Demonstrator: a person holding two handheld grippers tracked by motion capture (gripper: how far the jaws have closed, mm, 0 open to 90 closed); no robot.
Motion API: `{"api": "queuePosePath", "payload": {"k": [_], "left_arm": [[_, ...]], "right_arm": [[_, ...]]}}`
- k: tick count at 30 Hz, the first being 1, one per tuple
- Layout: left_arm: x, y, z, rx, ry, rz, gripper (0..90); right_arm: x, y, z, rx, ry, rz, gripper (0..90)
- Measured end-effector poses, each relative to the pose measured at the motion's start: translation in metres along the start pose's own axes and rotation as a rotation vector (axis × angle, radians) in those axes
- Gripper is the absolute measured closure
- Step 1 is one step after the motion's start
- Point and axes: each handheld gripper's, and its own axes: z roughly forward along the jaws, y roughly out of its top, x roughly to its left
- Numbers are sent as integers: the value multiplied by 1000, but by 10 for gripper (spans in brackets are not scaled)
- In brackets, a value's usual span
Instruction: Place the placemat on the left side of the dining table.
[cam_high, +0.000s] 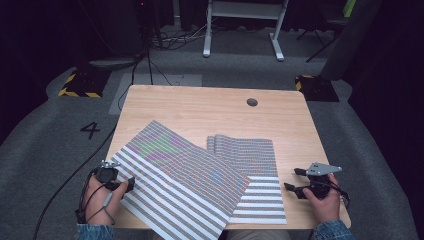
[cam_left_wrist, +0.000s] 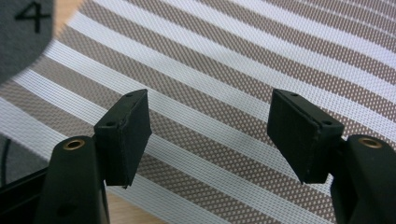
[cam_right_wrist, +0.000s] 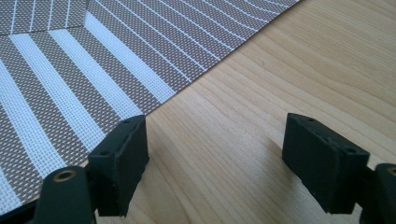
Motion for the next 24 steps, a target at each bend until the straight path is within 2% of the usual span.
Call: {"api": "queuePosePath", "payload": {"k": [1, 2, 6, 7, 8, 12, 13, 15, 17, 18, 19, 20, 22, 23, 24], "left_arm": [[0, 0, 1, -3, 11, 18, 294], [-2, 1, 2, -9, 12, 5, 287], [-6, 3, 7, -37, 38, 34, 292], [-8, 3, 9, -46, 36, 29, 292], [-8, 5, 9, -44, 38, 47, 292], [-8, 9, 12, -44, 32, 69, 303], [-9, 11, 12, -38, 22, 88, 314], [-10, 14, 13, -37, 11, 103, 389], [-15, 18, 13, -27, 1, 126, 505], [-19, 19, 13, -24, -8, 149, 593], [-24, 20, 13, -23, 1, 183, 701], [-28, 20, 14, -27, 10, 199, 777], [-31, 21, 13, -27, 22, 245, 832], [-32, 21, 12, -45, 22, 241, 843], [-30, 22, 9, -68, -8, 238, 848]], "right_arm": [[0, 0, 0, -3, -1, 1, 229], [0, 0, 0, 0, 0, 0, 228], [0, 0, 0, 0, 0, 0, 228], [0, 0, 0, 0, 0, 0, 228], [0, 0, 0, -1, 1, 0, 228], [0, 0, 0, 1, 1, -3, 227], [0, 0, 0, 0, 0, -2, 227], [0, 0, 0, 0, 0, -3, 228], [0, 0, 0, 0, 1, -2, 227], [0, 0, 0, 0, 0, -3, 227], [0, 0, 0, 0, 0, -3, 227], [0, 0, 0, 0, 1, -2, 228], [0, 0, 0, 0, 1, -2, 228], [0, 0, 0, 0, 0, -2, 227], [0, 0, 0, 0, 0, -4, 227]]}}
